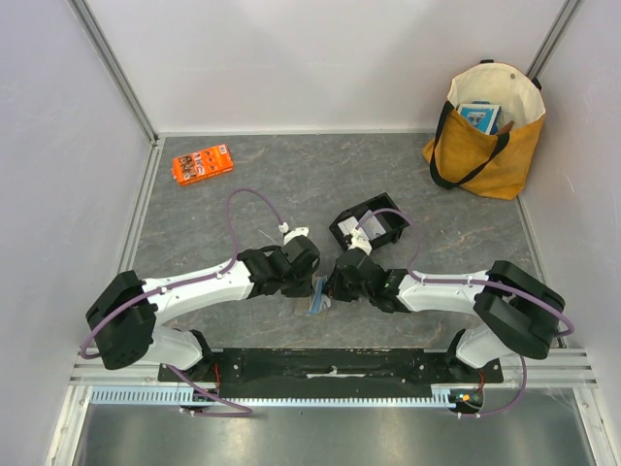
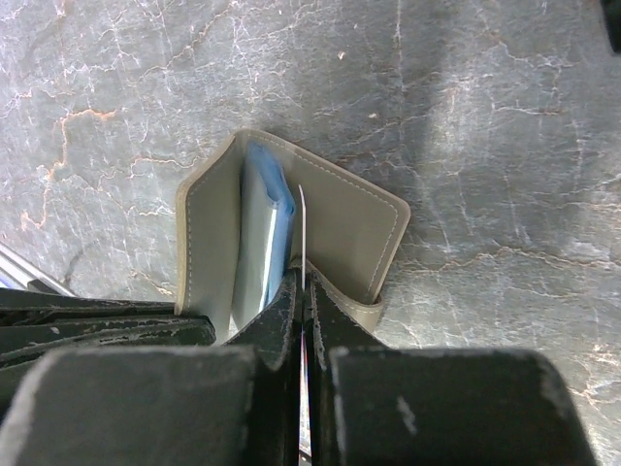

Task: Put the credit cards into the card holder
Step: Open the card holder at the center of the board.

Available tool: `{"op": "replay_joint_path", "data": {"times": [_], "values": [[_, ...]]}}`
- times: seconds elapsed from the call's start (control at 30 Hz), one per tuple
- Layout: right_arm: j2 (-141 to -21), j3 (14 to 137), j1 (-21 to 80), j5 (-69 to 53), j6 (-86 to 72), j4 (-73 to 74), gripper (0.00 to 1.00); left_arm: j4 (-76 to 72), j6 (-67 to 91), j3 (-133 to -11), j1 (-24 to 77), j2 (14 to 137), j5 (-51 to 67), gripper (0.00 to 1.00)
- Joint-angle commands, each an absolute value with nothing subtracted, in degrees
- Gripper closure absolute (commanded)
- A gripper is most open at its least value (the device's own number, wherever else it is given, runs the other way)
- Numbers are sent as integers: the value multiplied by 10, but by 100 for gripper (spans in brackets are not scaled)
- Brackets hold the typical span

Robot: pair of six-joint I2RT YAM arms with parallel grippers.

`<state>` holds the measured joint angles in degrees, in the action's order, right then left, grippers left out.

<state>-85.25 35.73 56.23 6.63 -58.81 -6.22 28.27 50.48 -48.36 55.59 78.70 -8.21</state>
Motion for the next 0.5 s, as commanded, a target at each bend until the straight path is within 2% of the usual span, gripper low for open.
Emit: {"op": "replay_joint_path", "data": {"times": [0.0,0.27,0.47], "values": [[-858,348,566,69,-594,-73,100,265,512,-478,549,785,-76,98],[-844,358,566,97,-584,-46,100,301,511,-478,544,772,-101,98],[-838,384,563,107,-561,-12,100,309,531,-391,503,692,-95,98]]}}
